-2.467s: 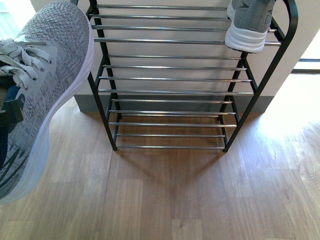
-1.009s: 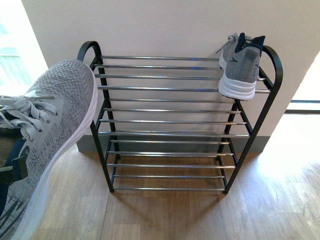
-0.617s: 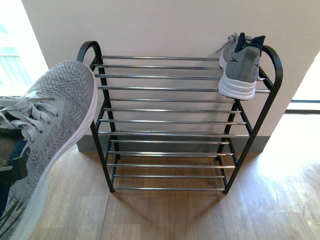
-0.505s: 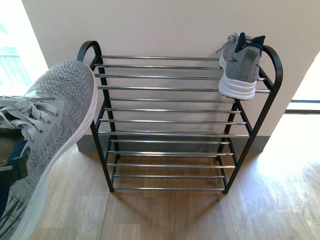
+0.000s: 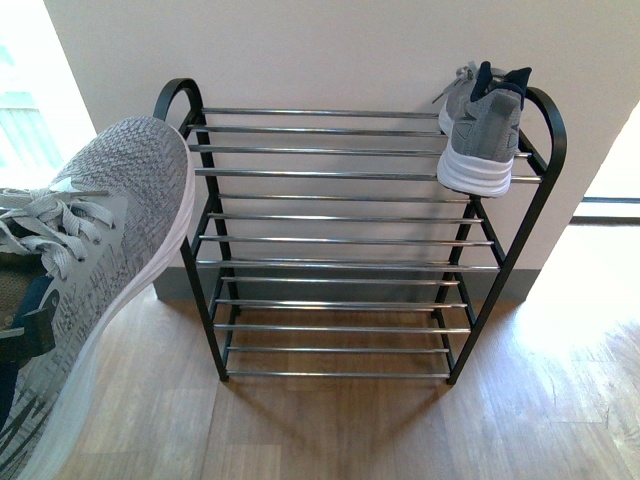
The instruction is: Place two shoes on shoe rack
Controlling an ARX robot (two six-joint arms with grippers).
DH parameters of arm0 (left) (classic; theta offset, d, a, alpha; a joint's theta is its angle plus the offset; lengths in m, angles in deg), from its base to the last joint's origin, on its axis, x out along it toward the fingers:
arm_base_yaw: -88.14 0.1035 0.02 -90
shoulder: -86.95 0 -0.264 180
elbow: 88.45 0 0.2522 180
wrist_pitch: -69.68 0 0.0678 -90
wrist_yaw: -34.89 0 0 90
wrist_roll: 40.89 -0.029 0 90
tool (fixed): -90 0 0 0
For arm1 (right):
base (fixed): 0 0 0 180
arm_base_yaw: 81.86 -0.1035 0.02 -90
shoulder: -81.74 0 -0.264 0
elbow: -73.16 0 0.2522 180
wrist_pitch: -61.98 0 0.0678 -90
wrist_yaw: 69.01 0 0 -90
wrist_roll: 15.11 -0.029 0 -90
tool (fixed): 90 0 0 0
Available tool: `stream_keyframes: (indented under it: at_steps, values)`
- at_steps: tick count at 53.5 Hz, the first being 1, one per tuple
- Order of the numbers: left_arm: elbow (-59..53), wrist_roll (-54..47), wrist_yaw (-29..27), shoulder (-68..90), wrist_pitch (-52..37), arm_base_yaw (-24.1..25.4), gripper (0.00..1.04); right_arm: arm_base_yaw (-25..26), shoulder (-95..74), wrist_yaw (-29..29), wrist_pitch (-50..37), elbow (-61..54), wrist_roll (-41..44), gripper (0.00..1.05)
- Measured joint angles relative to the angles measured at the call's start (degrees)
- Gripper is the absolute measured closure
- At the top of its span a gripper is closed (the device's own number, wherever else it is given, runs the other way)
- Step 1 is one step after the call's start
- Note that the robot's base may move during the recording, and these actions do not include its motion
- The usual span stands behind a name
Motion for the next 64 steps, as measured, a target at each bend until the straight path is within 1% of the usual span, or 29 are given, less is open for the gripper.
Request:
stream_keyframes:
  at_steps: [8, 14, 30, 34, 35, 39, 40, 44, 48, 49, 53, 54, 60, 62, 64]
  values:
    - [0.0, 0.0, 0.0, 0.0, 0.0, 0.0, 1.03, 0.0, 1.9, 0.0, 2.0, 0.0, 0.0, 1.03]
    - [0.0, 0.0, 0.1, 0.0, 0.0, 0.0, 1.03, 0.0, 9.4, 0.0, 11.1, 0.0, 0.0, 1.03]
    - [0.0, 0.0, 0.0, 0.0, 0.0, 0.0, 1.03, 0.0, 11.5, 0.0, 11.8, 0.0, 0.0, 1.03]
    - [0.0, 0.0, 0.0, 0.0, 0.0, 0.0, 1.03, 0.0, 11.5, 0.0, 11.8, 0.0, 0.0, 0.91]
    - [0.0, 0.0, 0.0, 0.0, 0.0, 0.0, 1.03, 0.0, 11.5, 0.0, 11.8, 0.0, 0.0, 0.85]
    - [0.0, 0.0, 0.0, 0.0, 0.0, 0.0, 1.03, 0.0, 11.5, 0.0, 11.8, 0.0, 0.0, 0.7]
    - [0.0, 0.0, 0.0, 0.0, 0.0, 0.0, 1.03, 0.0, 11.5, 0.0, 11.8, 0.0, 0.0, 0.7]
    - [0.0, 0.0, 0.0, 0.0, 0.0, 0.0, 1.03, 0.0, 11.5, 0.0, 11.8, 0.0, 0.0, 0.57]
    - [0.0, 0.0, 0.0, 0.0, 0.0, 0.0, 1.03, 0.0, 11.6, 0.0, 11.8, 0.0, 0.0, 0.48]
    - [0.0, 0.0, 0.0, 0.0, 0.0, 0.0, 1.03, 0.0, 11.6, 0.0, 11.8, 0.0, 0.0, 0.42]
    - [0.0, 0.0, -0.3, 0.0, 0.0, 0.0, 1.03, 0.0, 11.6, -0.1, 11.8, 0.0, 0.0, 0.28]
    - [0.0, 0.0, -0.4, 0.0, 0.0, 0.0, 1.03, 0.0, 11.6, -0.1, 11.8, 0.0, 0.0, 0.27]
    - [0.0, 0.0, -0.3, 0.0, 0.0, 0.0, 1.03, 0.0, 11.6, -0.1, 11.8, 0.0, 0.0, 0.1]
    - [0.0, 0.0, -0.2, 0.0, 0.0, 0.0, 1.03, 0.0, 11.6, -0.1, 11.8, 0.0, 0.0, 0.08]
    - [0.0, 0.0, -0.2, 0.0, 0.0, 0.0, 1.03, 0.0, 11.6, 0.0, 11.8, 0.0, 0.0, 0.08]
